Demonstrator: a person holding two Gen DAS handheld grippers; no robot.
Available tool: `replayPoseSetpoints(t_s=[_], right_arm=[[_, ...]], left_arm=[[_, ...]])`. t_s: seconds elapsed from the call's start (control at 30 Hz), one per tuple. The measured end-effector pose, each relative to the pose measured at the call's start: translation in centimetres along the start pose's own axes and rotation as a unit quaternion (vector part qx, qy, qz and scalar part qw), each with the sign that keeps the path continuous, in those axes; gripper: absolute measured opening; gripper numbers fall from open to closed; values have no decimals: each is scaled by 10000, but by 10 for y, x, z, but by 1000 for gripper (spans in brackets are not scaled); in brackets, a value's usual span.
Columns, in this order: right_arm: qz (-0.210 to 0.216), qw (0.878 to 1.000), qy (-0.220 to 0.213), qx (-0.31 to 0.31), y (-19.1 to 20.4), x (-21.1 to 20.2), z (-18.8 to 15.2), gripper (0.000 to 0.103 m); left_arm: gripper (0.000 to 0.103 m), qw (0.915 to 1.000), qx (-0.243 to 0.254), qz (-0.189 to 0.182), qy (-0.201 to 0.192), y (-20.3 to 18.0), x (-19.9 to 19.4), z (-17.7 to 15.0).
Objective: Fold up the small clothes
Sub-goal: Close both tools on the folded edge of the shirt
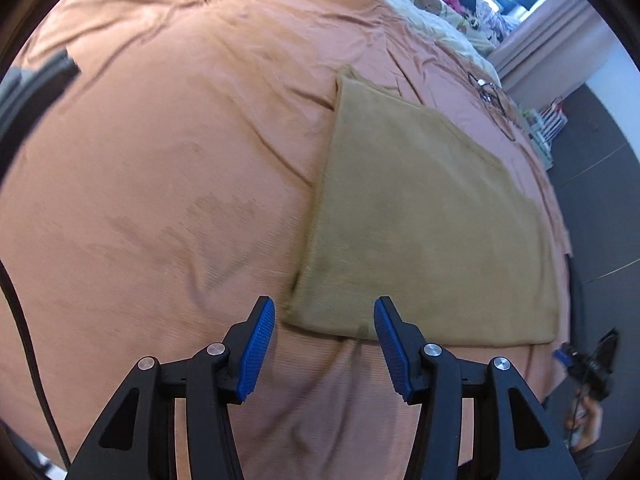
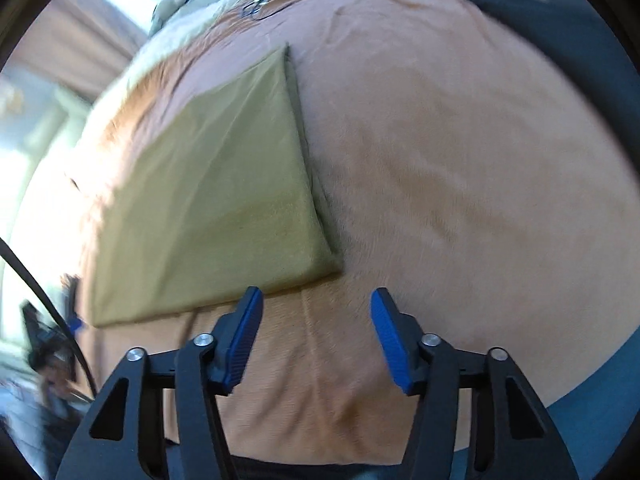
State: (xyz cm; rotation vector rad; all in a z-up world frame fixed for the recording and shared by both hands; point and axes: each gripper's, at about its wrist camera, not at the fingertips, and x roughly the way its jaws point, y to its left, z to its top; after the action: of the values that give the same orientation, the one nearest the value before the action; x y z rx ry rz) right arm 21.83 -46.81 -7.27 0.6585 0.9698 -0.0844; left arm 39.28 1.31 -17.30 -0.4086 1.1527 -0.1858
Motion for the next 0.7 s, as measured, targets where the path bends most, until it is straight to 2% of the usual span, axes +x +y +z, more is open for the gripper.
replayPoseSetpoints(t_s=[0.17, 0.33, 0.43, 0.53, 0.6, 0.67, 0.7], right_arm=[[800, 9929, -39, 882, -44, 4, -2, 49], [1134, 9860, -106, 1215, -61, 13, 0, 44], [1339, 9808, -153, 1410, -64, 24, 4, 38], [1318, 9793, -248, 1513, -66, 42, 6, 23], [1302, 9780, -340, 1594, -66, 46, 5, 8], [1296, 9768, -464, 1642, -68, 45, 5, 4], [1262, 9776, -507, 1604, -66, 43, 5, 4]], left_arm=[[54, 9992, -338, -77, 218, 1, 14, -10], [53, 9983, -442, -92, 361, 6, 30, -12], [53, 9978, -557, -198, 304, 8, 32, -8], [50, 9970, -684, -274, 232, 11, 32, -10], [25, 9965, -778, -242, 210, 13, 30, -12], [11, 9964, -789, -240, 212, 13, 29, -13], [9, 9968, -737, -239, 173, 13, 26, -15]])
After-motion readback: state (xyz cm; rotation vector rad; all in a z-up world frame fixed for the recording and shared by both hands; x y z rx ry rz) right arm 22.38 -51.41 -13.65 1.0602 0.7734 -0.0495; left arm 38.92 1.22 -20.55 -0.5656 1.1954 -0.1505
